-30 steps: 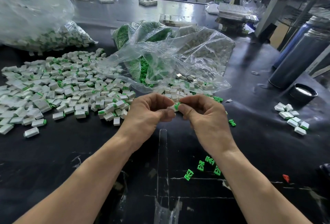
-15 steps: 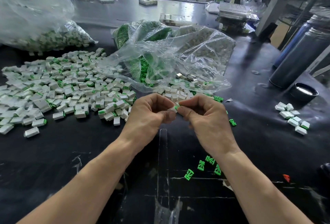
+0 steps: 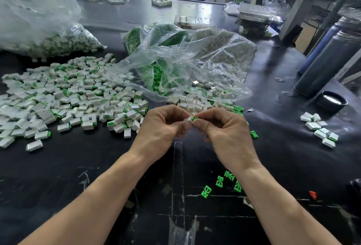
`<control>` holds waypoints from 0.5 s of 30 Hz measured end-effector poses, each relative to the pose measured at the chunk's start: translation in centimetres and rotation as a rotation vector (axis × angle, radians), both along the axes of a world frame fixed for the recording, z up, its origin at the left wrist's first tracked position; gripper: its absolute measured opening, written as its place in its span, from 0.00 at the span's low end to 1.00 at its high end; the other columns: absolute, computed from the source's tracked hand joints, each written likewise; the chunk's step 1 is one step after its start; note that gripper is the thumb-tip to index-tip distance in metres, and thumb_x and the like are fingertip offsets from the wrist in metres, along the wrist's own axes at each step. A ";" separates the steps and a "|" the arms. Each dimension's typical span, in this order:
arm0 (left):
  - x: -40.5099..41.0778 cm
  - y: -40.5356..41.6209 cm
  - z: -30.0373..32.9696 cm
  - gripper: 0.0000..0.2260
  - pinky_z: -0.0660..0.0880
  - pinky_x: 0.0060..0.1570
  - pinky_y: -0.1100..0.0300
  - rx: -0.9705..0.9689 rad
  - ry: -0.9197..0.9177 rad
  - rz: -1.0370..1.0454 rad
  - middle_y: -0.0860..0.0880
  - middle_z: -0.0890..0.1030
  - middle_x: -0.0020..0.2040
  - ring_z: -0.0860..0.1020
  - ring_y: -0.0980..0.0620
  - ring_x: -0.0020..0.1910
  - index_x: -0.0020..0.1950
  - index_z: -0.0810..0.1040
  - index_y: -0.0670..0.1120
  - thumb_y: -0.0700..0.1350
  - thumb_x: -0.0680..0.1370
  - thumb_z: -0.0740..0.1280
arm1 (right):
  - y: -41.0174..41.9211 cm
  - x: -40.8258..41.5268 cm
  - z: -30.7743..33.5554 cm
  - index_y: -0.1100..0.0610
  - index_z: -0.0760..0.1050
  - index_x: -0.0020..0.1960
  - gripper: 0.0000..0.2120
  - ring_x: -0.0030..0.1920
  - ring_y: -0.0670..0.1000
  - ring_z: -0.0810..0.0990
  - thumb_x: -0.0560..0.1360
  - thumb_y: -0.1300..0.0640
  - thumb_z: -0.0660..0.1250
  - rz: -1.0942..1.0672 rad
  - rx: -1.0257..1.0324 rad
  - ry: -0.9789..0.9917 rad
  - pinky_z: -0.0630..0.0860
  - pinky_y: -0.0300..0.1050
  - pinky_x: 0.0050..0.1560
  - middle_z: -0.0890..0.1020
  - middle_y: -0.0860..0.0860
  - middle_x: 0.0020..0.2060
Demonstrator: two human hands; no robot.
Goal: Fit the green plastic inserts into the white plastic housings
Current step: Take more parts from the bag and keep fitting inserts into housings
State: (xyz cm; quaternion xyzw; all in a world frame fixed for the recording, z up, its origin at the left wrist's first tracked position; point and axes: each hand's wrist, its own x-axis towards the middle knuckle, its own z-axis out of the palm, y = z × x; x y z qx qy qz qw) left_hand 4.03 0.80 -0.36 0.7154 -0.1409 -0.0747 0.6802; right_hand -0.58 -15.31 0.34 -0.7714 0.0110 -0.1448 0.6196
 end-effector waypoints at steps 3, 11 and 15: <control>-0.2 -0.1 0.0 0.06 0.80 0.39 0.63 0.066 -0.053 0.032 0.47 0.84 0.38 0.80 0.55 0.35 0.45 0.84 0.41 0.31 0.74 0.74 | 0.0 0.1 -0.3 0.47 0.85 0.40 0.11 0.36 0.40 0.81 0.74 0.62 0.78 -0.018 -0.008 0.018 0.76 0.36 0.40 0.86 0.44 0.37; -0.4 -0.3 0.3 0.11 0.83 0.41 0.53 0.258 -0.231 0.099 0.53 0.84 0.37 0.82 0.54 0.35 0.42 0.84 0.50 0.33 0.72 0.77 | -0.1 -0.1 -0.3 0.46 0.86 0.43 0.10 0.36 0.41 0.82 0.74 0.62 0.77 -0.010 -0.045 0.024 0.79 0.36 0.38 0.86 0.44 0.36; -0.4 -0.1 0.4 0.11 0.83 0.42 0.52 0.289 -0.252 0.072 0.53 0.85 0.38 0.83 0.53 0.38 0.43 0.85 0.49 0.32 0.72 0.76 | -0.1 -0.4 0.0 0.49 0.85 0.42 0.09 0.35 0.43 0.81 0.75 0.63 0.77 0.026 -0.034 0.058 0.80 0.39 0.36 0.86 0.48 0.36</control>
